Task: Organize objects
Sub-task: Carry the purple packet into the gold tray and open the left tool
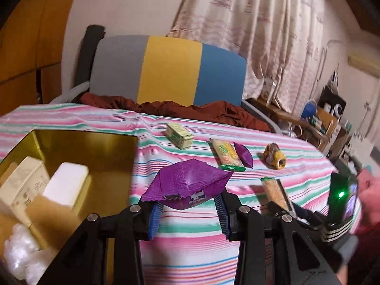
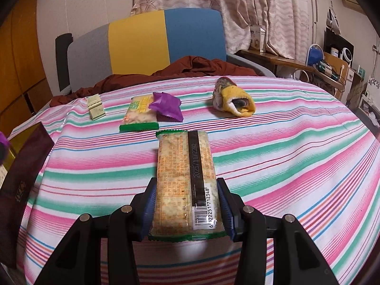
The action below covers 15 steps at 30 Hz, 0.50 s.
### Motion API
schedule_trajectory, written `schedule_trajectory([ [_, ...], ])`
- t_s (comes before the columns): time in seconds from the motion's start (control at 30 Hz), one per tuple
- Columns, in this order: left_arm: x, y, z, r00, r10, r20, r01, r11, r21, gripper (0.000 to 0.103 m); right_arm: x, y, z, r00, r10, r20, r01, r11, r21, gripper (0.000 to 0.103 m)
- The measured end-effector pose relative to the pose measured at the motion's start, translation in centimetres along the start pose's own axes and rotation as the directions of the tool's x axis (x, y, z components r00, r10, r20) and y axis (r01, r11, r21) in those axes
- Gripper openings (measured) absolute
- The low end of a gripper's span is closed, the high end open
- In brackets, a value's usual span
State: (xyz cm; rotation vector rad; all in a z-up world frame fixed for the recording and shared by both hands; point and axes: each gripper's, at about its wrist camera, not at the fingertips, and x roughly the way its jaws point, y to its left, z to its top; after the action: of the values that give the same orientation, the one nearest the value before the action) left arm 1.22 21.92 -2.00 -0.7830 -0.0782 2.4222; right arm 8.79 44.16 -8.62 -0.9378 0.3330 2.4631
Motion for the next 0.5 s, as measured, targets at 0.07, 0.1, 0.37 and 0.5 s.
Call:
schedule_trajectory([
  [0.07,-1.3,1.1,0.0,1.0,0.002,0.003,-0.002,1.0,-0.014,0.04,-0.3,0.4,-0.2,1.0,0.0,0.006,0.0,1.0,-0.016,0.048],
  [0.1,-1.8,1.6,-0.1,1.0,0.002,0.003,-0.002,1.0,-0.018,0.04,-0.4,0.7,-0.4,1.0,-0.003,0.01,0.003,1.0,-0.028,0.048],
  [0.37,-4.9,6.7,-1.5,0.997,0.009,-0.078,-0.017,0.995,-0.095,0.04,-1.9,2.5,-0.9,0.998,0.0,0.058,0.005,0.996,-0.085,0.048],
  [0.5,-5.8,8.2,-2.9,0.993,0.014,-0.119,-0.025,0.995,-0.092,0.041,-3.7,3.4,-1.2,0.994,0.091,0.064,-0.091,0.996,-0.007,0.048],
])
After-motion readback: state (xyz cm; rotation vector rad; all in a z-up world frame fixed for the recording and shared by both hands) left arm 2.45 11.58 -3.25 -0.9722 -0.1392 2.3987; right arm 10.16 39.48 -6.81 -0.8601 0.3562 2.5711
